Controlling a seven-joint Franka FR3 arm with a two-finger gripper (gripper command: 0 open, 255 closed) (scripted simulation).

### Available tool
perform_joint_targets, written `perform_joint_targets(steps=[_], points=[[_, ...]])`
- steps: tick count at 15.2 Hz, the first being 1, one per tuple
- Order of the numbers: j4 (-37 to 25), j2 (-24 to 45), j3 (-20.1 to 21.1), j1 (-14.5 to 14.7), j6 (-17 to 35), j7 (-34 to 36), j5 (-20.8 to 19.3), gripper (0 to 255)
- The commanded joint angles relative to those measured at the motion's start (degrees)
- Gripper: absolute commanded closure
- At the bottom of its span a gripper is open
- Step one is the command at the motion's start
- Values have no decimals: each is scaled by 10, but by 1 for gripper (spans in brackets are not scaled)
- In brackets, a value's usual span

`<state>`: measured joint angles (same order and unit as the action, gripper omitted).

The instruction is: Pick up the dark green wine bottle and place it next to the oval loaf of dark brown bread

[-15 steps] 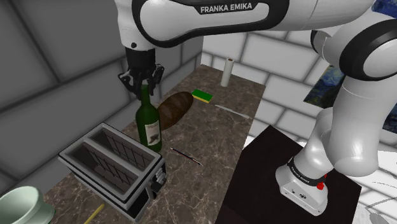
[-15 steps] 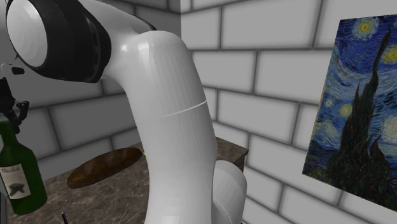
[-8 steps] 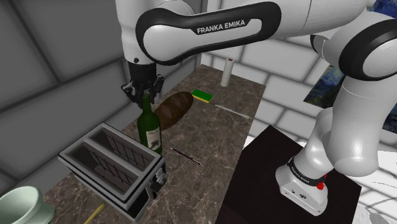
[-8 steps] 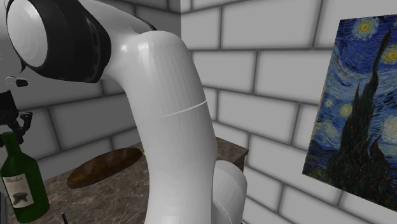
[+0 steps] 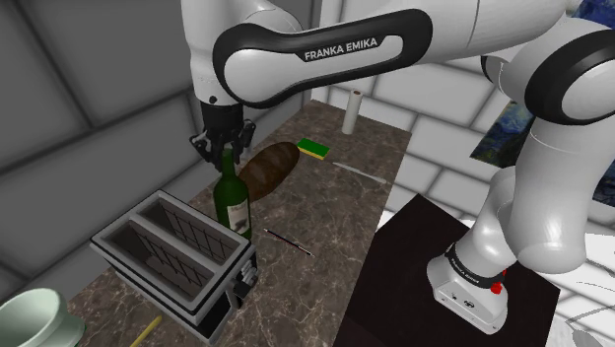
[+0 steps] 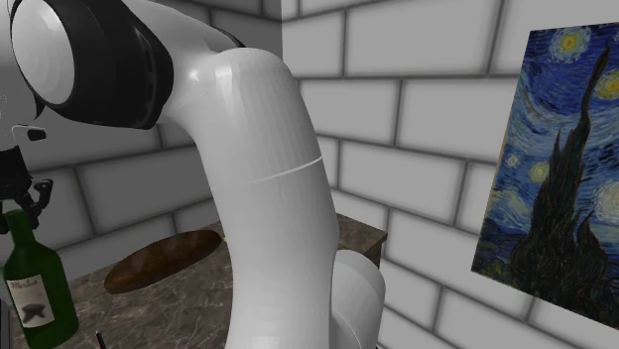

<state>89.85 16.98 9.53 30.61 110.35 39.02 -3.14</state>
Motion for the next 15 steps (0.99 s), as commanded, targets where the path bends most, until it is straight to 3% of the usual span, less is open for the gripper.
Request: perform_joint_targets(steps=[1, 2, 7, 11, 15], points=[[0, 0, 0, 0, 0, 0, 0, 255], [0, 0, 0, 0, 0, 0, 0, 0], [0, 0, 0, 0, 0, 0, 0, 0], [-61, -9, 1, 1, -69, -2, 2, 0], [-61, -9, 1, 1, -69, -2, 2, 0]])
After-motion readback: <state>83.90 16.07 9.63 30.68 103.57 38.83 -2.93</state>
